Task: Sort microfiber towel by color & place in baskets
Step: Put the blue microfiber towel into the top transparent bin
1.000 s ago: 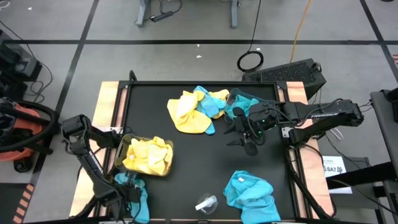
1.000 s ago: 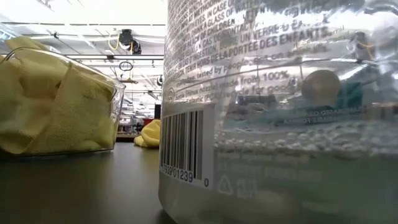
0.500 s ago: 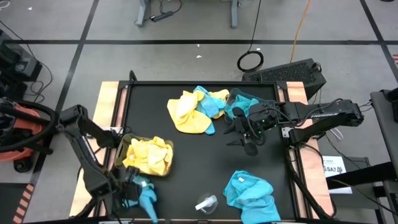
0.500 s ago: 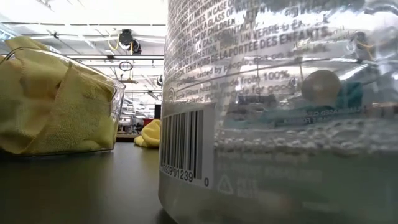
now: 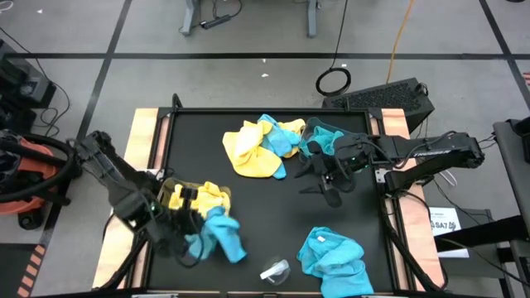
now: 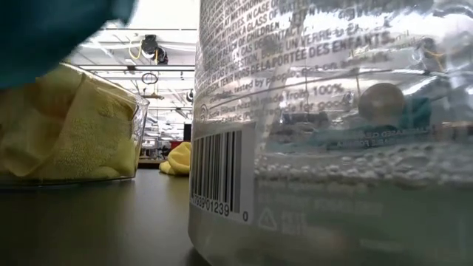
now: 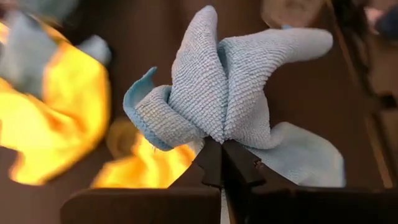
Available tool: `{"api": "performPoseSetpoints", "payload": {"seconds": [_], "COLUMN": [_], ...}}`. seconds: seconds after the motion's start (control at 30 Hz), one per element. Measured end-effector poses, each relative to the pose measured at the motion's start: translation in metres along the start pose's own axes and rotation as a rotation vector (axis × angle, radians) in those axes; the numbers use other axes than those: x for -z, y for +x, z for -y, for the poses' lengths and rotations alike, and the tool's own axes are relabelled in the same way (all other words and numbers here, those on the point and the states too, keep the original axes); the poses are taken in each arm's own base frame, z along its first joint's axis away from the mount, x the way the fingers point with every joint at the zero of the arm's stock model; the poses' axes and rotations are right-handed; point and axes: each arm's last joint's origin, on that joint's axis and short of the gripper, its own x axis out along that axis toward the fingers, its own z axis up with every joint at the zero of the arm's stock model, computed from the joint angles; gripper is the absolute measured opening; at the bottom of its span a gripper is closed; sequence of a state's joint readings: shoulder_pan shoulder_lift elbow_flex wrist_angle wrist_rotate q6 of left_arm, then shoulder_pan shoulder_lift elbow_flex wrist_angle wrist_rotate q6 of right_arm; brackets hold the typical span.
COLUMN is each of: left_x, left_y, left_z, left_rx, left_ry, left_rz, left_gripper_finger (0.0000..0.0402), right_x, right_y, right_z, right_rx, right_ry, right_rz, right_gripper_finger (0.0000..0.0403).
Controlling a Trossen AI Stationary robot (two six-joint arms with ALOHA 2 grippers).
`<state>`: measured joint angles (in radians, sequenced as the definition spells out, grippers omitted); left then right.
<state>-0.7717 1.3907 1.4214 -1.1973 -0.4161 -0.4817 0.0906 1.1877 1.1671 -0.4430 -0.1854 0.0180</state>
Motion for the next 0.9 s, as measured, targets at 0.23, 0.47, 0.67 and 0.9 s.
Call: {"api": "performPoseSetpoints", "payload": {"seconds": [0.23,0.47,0.67,0.9], "left_x": [-0.028,-0.049,-0.068,-0.084], "left_y": [-0.007,-0.008,-0.004,-0.006], "left_z": [-0.041,-0.083,-0.115,-0.14], "left_rx": [-0.123,-0.258,-0.349,-0.397], "left_ry": [0.08,0.165,0.184,0.223], "left_rz": [0.064,0.113,0.216,0.349], "left_gripper_finger": [0.0,0.0,0.0,0.0], "right_x": [-0.011,-0.022,-0.025,-0.021], "right_y": [-0.001,-0.002,0.01,0.035], "right_z": [0.0,0.007,0.013,0.023], "right_rx": [-0.009,0.011,0.011,0.118], "right_ry": [0.04,0.104,0.155,0.171], "right_rz": [0.115,0.227,0.261,0.26], "right_gripper_finger": [0.0212,0.0228,0.0287,0.0336]}}
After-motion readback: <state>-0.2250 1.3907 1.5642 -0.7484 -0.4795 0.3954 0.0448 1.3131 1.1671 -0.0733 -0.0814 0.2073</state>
